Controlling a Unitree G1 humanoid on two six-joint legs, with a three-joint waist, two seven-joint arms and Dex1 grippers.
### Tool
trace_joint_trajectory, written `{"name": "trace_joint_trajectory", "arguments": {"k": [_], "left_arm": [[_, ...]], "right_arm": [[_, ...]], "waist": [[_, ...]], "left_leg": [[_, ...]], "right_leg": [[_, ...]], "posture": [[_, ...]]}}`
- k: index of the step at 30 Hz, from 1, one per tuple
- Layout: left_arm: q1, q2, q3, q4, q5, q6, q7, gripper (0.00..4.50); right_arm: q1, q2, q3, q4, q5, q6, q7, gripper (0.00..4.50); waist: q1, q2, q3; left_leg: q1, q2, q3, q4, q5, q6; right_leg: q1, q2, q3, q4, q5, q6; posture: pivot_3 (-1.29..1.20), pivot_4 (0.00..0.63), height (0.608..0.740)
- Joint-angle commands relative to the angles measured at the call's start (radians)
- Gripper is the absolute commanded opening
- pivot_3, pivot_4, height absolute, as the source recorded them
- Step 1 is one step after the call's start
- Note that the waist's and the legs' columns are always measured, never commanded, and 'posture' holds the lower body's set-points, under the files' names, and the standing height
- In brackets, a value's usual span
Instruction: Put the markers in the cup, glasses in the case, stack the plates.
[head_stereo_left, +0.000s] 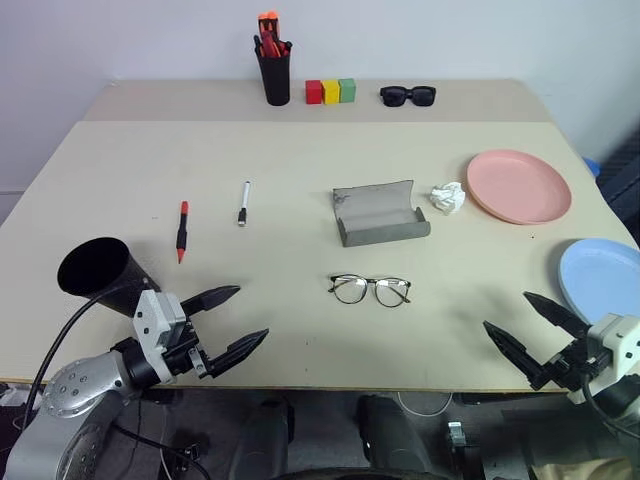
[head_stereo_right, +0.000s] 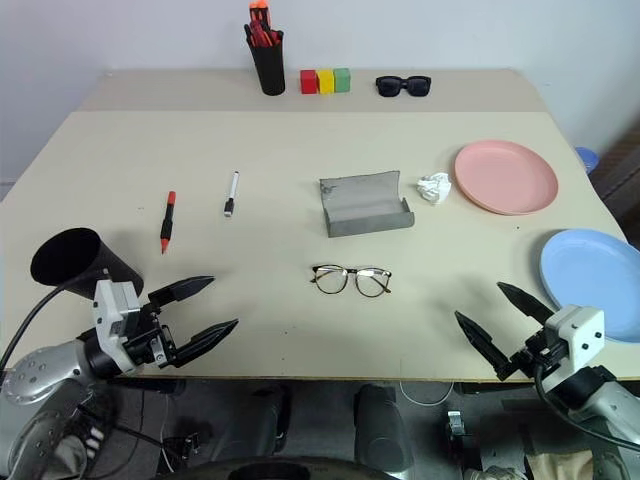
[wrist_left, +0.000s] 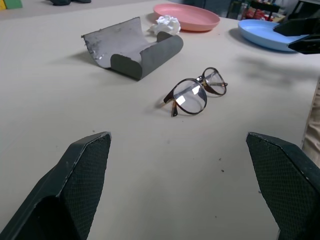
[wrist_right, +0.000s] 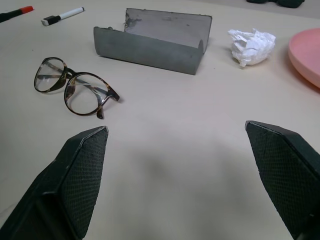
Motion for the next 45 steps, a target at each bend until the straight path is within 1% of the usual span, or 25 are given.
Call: {"name": "trace_joint_trajectory", "arguments": {"k": [1, 8, 17, 23, 31, 36, 40, 44, 45], "left_arm": [[-0.004, -0.001, 0.012, -0.032, -0.014, 0.000, 0.006, 4.43], [0.005, -0.014, -0.019, -0.062, -0.003, 0.008, 0.027, 4.43], [-0.006, -0.009, -0.032, -0.024, 0.009, -0.016, 0.004, 4.43], [-0.026, -0.009, -0.034, 0.003, 0.024, -0.032, -0.006, 4.43], [-0.039, -0.018, -0.044, -0.020, 0.020, -0.016, 0.012, 4.43], [-0.148, -0.075, -0.034, -0.042, -0.069, 0.091, 0.146, 4.43], [-0.373, -0.152, -0.026, -0.027, -0.151, 0.257, 0.393, 4.43], [-0.529, -0.180, 0.027, 0.007, -0.201, 0.388, 0.584, 4.43], [-0.567, -0.187, 0.039, 0.017, -0.201, 0.419, 0.645, 4.43]], "right_arm": [[-0.005, 0.006, -0.003, -0.043, 0.005, 0.005, -0.006, 4.50], [-0.006, 0.002, -0.008, -0.031, 0.009, 0.006, 0.010, 4.50], [0.015, 0.026, -0.019, 0.043, -0.007, -0.068, 0.068, 4.50], [-0.007, 0.036, -0.007, 0.077, -0.024, -0.094, 0.079, 4.50], [-0.050, 0.027, 0.015, 0.064, -0.036, -0.079, 0.075, 4.50], [-0.129, -0.018, 0.054, 0.075, -0.068, -0.095, 0.115, 4.50], [-0.312, -0.090, 0.122, 0.126, -0.091, -0.095, 0.172, 4.50], [-0.491, -0.122, 0.185, 0.183, -0.093, -0.071, 0.202, 4.50], [-0.534, -0.128, 0.202, 0.202, -0.096, -0.067, 0.214, 4.50]], "waist": [[0.000, 0.000, 0.000], [0.000, 0.000, 0.000], [0.000, 0.000, 0.000], [-0.001, 0.000, 0.000], [0.000, 0.000, -0.001], [0.000, 0.000, -0.001], [-0.001, 0.000, 0.000], [-0.005, 0.000, 0.000], [-0.005, -0.001, 0.000]], "left_leg": [[0.000, 0.000, 0.000, 0.000, 0.000, 0.000], [0.000, 0.000, 0.000, 0.000, 0.000, 0.000], [0.000, 0.000, 0.000, 0.000, 0.000, 0.000], [0.001, 0.000, 0.000, 0.000, 0.000, 0.000], [0.001, 0.000, 0.000, 0.000, 0.000, 0.000], [0.001, 0.000, 0.000, 0.003, 0.000, 0.000], [0.002, 0.000, -0.001, 0.008, 0.000, 0.000], [0.003, -0.001, -0.002, 0.008, 0.000, 0.000], [0.003, -0.001, -0.002, 0.007, 0.000, 0.000]], "right_leg": [[0.000, 0.000, 0.000, 0.000, 0.000, 0.000], [0.000, 0.000, 0.000, 0.000, 0.000, 0.000], [0.000, 0.000, 0.000, 0.000, 0.000, 0.000], [0.001, 0.000, 0.000, 0.000, 0.000, 0.000], [0.001, 0.000, 0.000, 0.000, 0.000, 0.000], [0.002, 0.000, 0.000, 0.002, 0.000, 0.000], [0.004, 0.001, 0.000, 0.005, 0.001, 0.001], [0.005, 0.002, 0.000, 0.006, 0.003, 0.003], [0.005, 0.002, 0.000, 0.006, 0.004, 0.006]], "posture": [[0.00, 0.150, 0.740], [0.00, 0.150, 0.740], [0.00, 0.150, 0.740], [0.00, 0.150, 0.740], [0.00, 0.150, 0.740], [0.00, 0.150, 0.740], [0.00, 0.150, 0.740], [0.00, 0.150, 0.740], [0.00, 0.150, 0.740]]}}
